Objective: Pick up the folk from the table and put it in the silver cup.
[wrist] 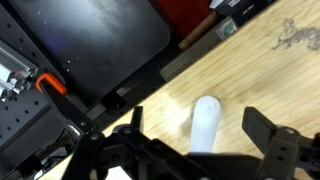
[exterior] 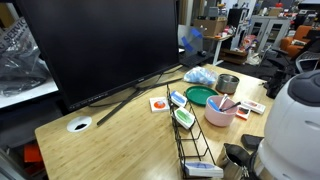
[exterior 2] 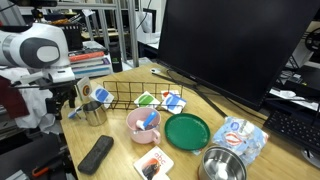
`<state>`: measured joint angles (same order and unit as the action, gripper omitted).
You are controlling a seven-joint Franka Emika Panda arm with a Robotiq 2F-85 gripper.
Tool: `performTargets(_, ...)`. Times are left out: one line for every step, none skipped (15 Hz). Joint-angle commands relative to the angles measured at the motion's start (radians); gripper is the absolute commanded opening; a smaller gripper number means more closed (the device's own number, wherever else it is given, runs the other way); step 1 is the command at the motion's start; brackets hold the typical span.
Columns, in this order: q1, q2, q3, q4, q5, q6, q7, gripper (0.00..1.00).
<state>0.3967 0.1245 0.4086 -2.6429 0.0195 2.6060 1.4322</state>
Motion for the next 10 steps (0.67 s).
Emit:
performTargets(0.033,0.039,-0.039,0.025,-0.046,0.014,0.068,1.0)
performTargets(0.036,0.047,-0.044,0.024,-0.043,0.016,0.078,1.0)
performTargets(0.038,0.052,-0.047,0.021,-0.037,0.019,0.083,1.0)
performTargets(0.041,0.058,-0.05,0.019,-0.03,0.021,0.085,1.0)
performTargets(0.046,0.064,-0.057,0.018,-0.041,0.017,0.096,1.0)
performTargets(0.049,0.069,-0.061,0.018,-0.04,0.016,0.099,1.0)
performTargets(0.051,0.074,-0.064,0.019,-0.039,0.017,0.102,1.0)
performTargets(0.054,0.077,-0.068,0.02,-0.042,0.016,0.107,1.0)
performTargets(0.056,0.08,-0.072,0.021,-0.042,0.016,0.109,1.0)
performTargets(0.058,0.08,-0.075,0.022,-0.042,0.016,0.112,1.0)
